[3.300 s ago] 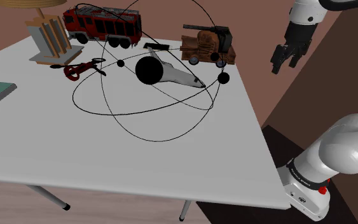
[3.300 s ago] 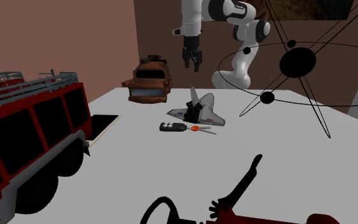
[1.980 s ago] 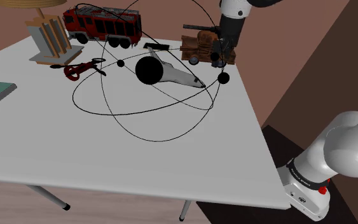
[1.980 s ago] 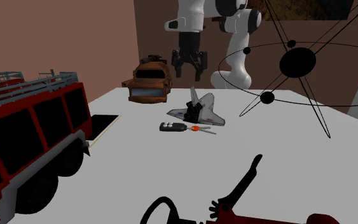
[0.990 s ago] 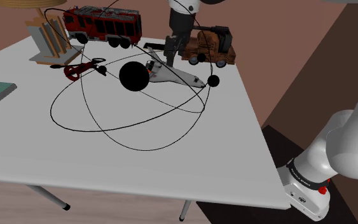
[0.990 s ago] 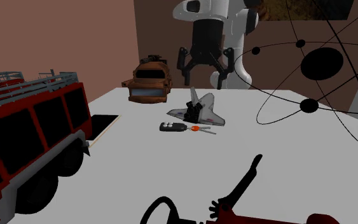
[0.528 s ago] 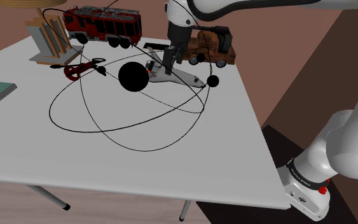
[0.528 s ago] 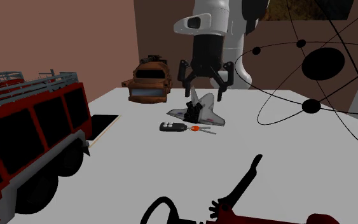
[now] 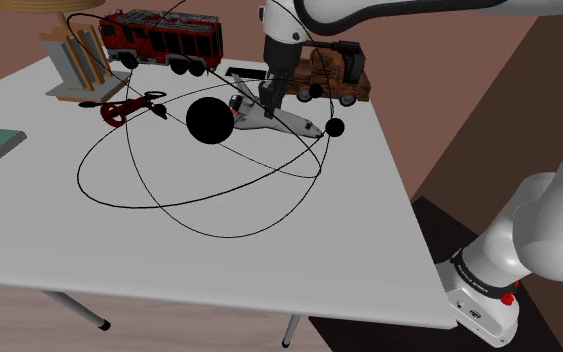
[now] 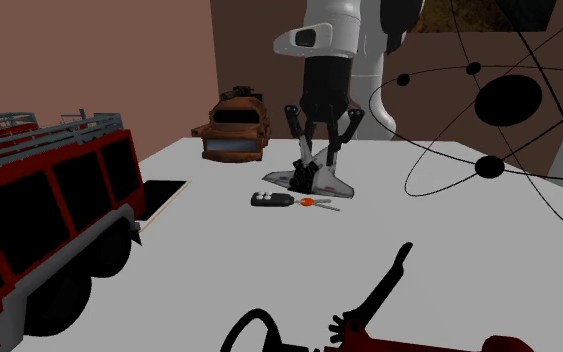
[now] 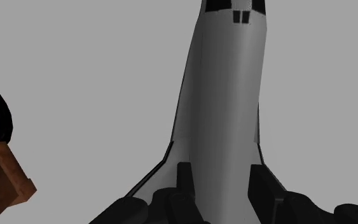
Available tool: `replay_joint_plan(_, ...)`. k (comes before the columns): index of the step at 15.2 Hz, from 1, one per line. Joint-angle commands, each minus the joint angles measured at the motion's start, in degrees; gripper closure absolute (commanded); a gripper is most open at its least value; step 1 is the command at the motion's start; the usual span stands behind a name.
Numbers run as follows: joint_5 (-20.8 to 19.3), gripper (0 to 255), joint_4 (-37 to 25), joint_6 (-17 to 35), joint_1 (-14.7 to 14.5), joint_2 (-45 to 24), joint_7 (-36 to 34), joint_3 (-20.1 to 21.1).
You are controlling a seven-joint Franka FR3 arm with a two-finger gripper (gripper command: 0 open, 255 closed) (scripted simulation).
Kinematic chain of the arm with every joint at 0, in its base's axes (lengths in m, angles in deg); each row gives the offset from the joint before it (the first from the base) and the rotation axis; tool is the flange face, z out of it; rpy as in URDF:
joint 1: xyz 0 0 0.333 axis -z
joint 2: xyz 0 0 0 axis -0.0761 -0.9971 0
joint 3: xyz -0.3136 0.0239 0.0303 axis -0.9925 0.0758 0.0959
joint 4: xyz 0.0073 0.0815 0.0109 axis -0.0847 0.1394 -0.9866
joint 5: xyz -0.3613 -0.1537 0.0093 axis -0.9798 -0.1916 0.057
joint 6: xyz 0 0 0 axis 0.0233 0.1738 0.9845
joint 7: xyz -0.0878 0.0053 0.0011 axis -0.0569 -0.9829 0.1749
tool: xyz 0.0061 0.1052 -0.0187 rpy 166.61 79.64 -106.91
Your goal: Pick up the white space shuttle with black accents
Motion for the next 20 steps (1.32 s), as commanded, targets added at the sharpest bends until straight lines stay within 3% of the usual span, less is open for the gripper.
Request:
replay_joint_plan(1,0.0,255,0.0,0.0,0.0,0.0,0.0,0.0)
replay_joint_plan(20,-0.4,255,-14.1,-12.3,-0.3,-1.9,-0.2,0.2)
